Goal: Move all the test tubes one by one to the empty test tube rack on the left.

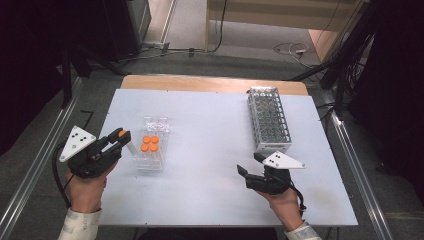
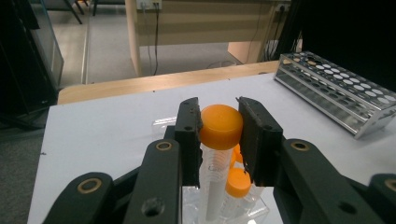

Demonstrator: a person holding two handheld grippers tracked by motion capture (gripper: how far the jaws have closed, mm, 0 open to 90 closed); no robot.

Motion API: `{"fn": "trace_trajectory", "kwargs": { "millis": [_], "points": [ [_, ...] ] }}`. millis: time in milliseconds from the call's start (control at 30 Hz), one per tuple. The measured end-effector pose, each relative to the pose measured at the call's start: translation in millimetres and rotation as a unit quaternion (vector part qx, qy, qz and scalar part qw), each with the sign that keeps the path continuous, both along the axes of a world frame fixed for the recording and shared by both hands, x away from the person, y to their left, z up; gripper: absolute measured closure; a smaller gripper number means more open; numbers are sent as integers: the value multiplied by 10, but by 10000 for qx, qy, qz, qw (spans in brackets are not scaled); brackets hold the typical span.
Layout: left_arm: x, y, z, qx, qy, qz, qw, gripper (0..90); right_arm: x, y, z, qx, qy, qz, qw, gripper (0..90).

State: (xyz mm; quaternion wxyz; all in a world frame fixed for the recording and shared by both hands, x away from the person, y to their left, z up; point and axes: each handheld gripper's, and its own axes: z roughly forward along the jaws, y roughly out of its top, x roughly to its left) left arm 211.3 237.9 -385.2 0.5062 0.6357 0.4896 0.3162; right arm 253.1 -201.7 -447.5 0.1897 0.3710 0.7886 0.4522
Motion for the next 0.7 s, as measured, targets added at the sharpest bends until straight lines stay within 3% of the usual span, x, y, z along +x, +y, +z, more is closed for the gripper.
{"fn": "trace_trajectory", "kwargs": {
  "millis": [467, 700],
  "points": [
    [106, -154, -248, 394, 107, 79, 9991, 697, -1, -17, 5, 10, -28, -12, 10000, 269],
    [85, -163, -347, 380, 161, 163, 9990, 694, -4, -18, 4, 7, -26, -10, 10000, 270]
  ]
}}
